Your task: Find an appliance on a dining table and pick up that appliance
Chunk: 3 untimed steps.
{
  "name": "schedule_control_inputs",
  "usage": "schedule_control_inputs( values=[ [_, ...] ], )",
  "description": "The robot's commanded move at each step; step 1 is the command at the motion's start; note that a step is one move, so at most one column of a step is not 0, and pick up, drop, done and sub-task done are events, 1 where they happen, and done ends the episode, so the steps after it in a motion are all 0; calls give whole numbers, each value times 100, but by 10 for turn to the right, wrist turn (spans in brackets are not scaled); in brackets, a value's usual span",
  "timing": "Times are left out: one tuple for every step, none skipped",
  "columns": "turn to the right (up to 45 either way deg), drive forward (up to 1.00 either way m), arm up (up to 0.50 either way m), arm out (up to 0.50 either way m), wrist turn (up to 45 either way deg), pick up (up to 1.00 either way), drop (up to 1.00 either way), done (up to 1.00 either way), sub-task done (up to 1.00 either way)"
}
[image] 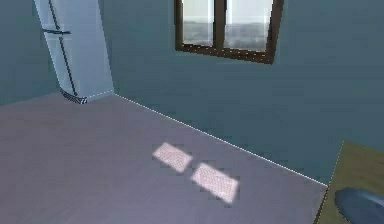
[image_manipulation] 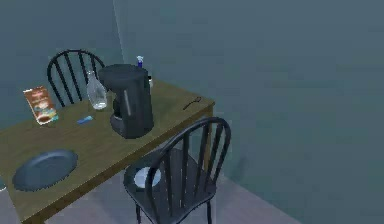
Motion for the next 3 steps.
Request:
schedule_control_inputs(
  values=[
    [-150, 0, 0, 0, 0, 0, 0, 0, 0],
    [450, 0, 0, 0, 0, 0, 0, 0, 0],
    [90, 0, 0, 0, 0, 0, 0, 0, 0]
  ],
)
